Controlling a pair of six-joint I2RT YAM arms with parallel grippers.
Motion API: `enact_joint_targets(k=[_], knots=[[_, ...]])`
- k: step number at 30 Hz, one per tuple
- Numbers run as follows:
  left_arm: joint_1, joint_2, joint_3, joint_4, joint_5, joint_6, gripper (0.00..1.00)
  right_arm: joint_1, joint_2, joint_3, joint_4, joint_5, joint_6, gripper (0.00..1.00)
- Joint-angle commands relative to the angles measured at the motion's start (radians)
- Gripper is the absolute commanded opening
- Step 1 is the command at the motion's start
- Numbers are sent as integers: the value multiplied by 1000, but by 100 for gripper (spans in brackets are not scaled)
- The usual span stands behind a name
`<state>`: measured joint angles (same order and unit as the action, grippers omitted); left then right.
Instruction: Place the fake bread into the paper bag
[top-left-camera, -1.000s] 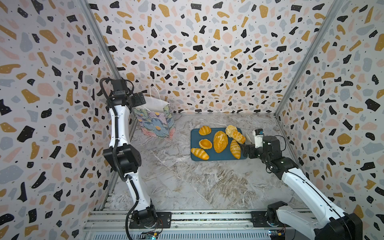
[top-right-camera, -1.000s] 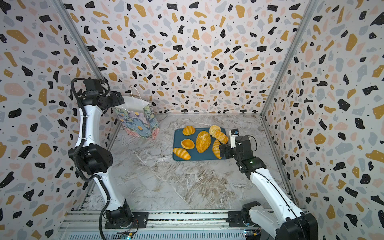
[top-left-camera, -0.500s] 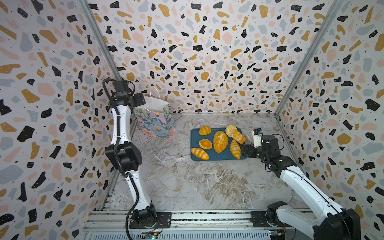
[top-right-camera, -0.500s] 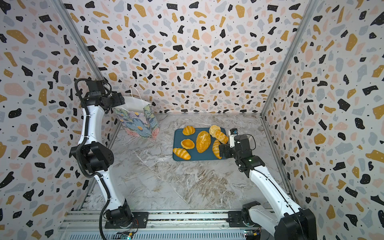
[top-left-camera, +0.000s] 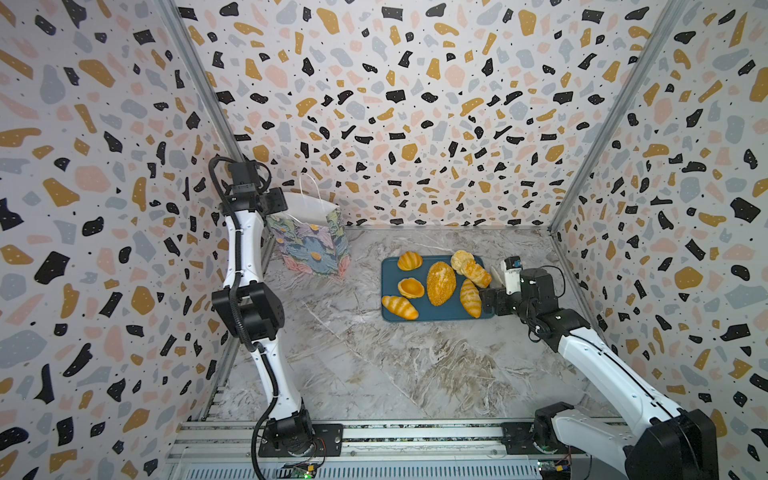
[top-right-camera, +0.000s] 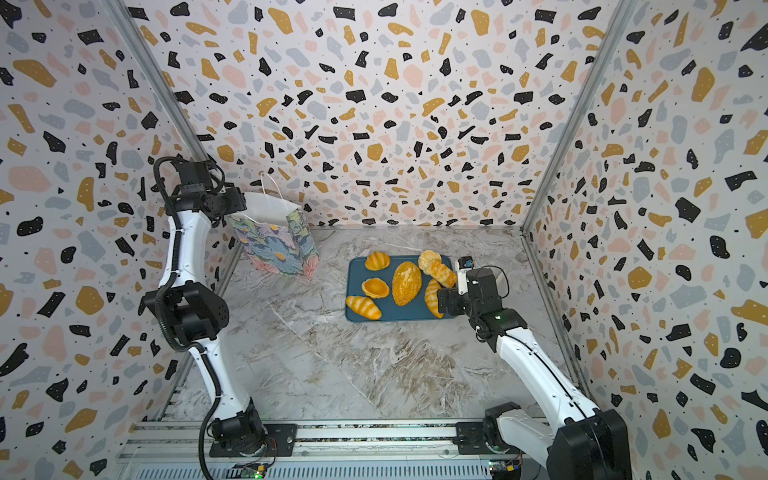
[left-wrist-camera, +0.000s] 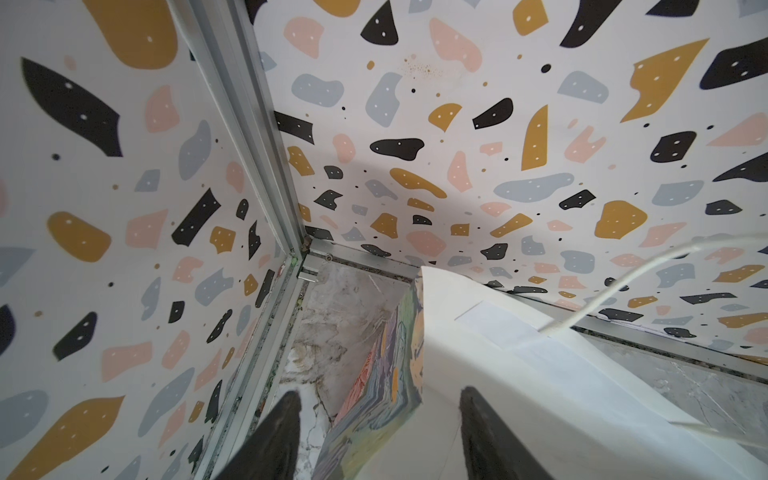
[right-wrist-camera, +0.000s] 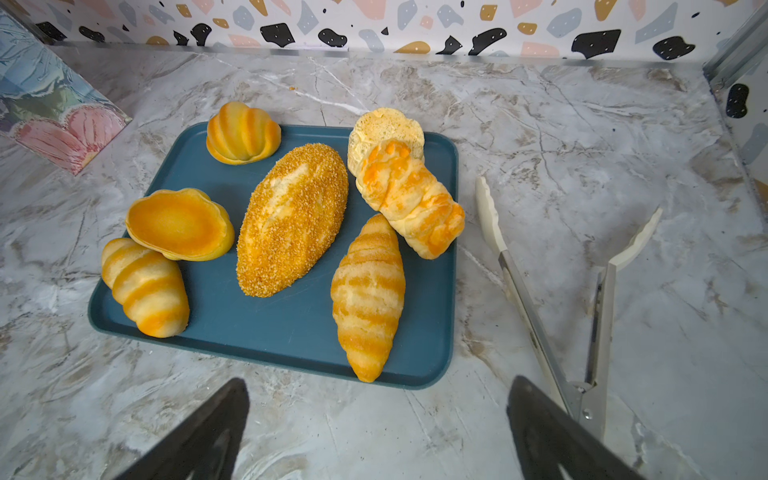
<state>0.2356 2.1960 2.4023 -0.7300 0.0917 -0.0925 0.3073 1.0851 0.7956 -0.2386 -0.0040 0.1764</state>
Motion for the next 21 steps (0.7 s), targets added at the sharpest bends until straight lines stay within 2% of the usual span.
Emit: enact_joint_targets(k=[1, 6, 21], knots=[[7, 17, 18, 26, 20, 15, 62, 4, -2, 47, -13, 7, -9, 99], [6, 27, 8, 27, 28, 13, 61, 4, 3, 46, -11, 8, -8, 99], [2, 5, -29, 46, 47, -24, 12, 4, 4, 53, -22, 15, -14, 99]])
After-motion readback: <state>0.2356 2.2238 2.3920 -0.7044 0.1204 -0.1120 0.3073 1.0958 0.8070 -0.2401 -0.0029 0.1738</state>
